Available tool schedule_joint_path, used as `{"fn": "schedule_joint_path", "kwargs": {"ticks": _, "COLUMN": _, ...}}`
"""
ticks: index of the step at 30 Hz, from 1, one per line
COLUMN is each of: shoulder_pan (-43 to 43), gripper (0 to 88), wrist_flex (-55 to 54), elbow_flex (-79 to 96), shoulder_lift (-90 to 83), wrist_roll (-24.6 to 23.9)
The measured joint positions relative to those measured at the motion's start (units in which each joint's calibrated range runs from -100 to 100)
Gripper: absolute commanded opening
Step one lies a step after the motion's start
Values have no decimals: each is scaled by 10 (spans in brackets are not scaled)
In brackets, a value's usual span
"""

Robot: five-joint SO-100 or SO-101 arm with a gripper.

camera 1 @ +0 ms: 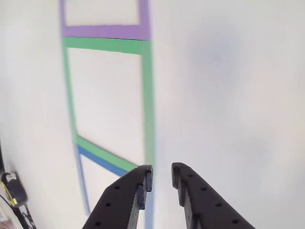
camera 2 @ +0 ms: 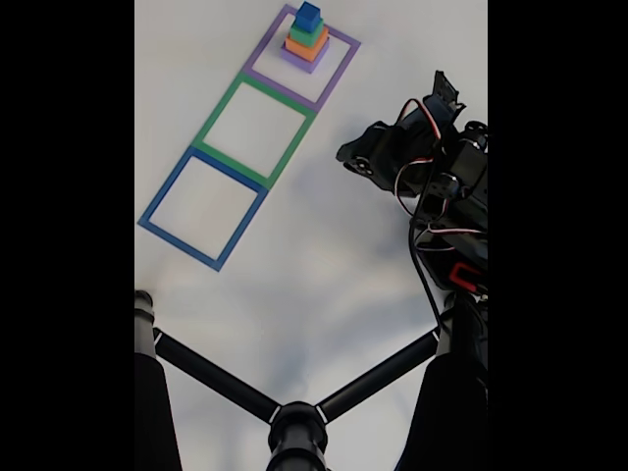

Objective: Tower of hanoi

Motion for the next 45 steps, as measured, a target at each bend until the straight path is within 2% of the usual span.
{"fn": "schedule_joint_path", "kwargs": {"ticks": 3, "shoulder_pan": 22, "gripper": 0, "wrist_flex": -4, "elbow_flex": -94, "shoulder_lift": 70, "wrist_roll": 80}}
{"fn": "schedule_joint_path", "kwargs": {"ticks": 5, "shoulder_pan": 41, "gripper": 0, "wrist_flex": -4, "elbow_flex": -152, "shoulder_lift": 110, "wrist_roll": 159}}
{"fn": "schedule_joint_path", "kwargs": {"ticks": 13, "shoulder_pan": 149, "gripper": 0, "wrist_flex": 63, "elbow_flex": -355, "shoulder_lift": 199, "wrist_roll": 589}}
{"fn": "schedule_joint_path", "kwargs": {"ticks": 20, "shoulder_pan": 206, "gripper": 0, "wrist_flex": 178, "elbow_flex": -513, "shoulder_lift": 212, "wrist_roll": 1047}}
{"fn": "schedule_joint_path", "kwargs": {"ticks": 23, "shoulder_pan": 219, "gripper": 0, "wrist_flex": 202, "elbow_flex": -549, "shoulder_lift": 217, "wrist_roll": 1341}}
{"fn": "schedule_joint_path", "kwargs": {"ticks": 25, "shoulder_pan": 224, "gripper": 0, "wrist_flex": 213, "elbow_flex": -570, "shoulder_lift": 225, "wrist_roll": 1503}}
{"fn": "schedule_joint_path", "kwargs": {"ticks": 27, "shoulder_pan": 224, "gripper": 0, "wrist_flex": 222, "elbow_flex": -579, "shoulder_lift": 225, "wrist_roll": 1597}}
{"fn": "schedule_joint_path", "kwargs": {"ticks": 30, "shoulder_pan": 224, "gripper": 0, "wrist_flex": 227, "elbow_flex": -579, "shoulder_lift": 218, "wrist_roll": 1701}}
{"fn": "schedule_joint_path", "kwargs": {"ticks": 33, "shoulder_pan": 224, "gripper": 0, "wrist_flex": 230, "elbow_flex": -579, "shoulder_lift": 195, "wrist_roll": 1751}}
{"fn": "schedule_joint_path", "kwargs": {"ticks": 34, "shoulder_pan": 224, "gripper": 0, "wrist_flex": 230, "elbow_flex": -579, "shoulder_lift": 189, "wrist_roll": 1763}}
{"fn": "schedule_joint_path", "kwargs": {"ticks": 37, "shoulder_pan": 224, "gripper": 1, "wrist_flex": 215, "elbow_flex": -574, "shoulder_lift": 184, "wrist_roll": 1759}}
{"fn": "schedule_joint_path", "kwargs": {"ticks": 39, "shoulder_pan": 224, "gripper": 1, "wrist_flex": 209, "elbow_flex": -555, "shoulder_lift": 181, "wrist_roll": 1818}}
{"fn": "schedule_joint_path", "kwargs": {"ticks": 41, "shoulder_pan": 224, "gripper": 52, "wrist_flex": 199, "elbow_flex": -539, "shoulder_lift": 179, "wrist_roll": 1847}}
{"fn": "schedule_joint_path", "kwargs": {"ticks": 45, "shoulder_pan": 242, "gripper": 109, "wrist_flex": 153, "elbow_flex": -493, "shoulder_lift": 179, "wrist_roll": 1861}}
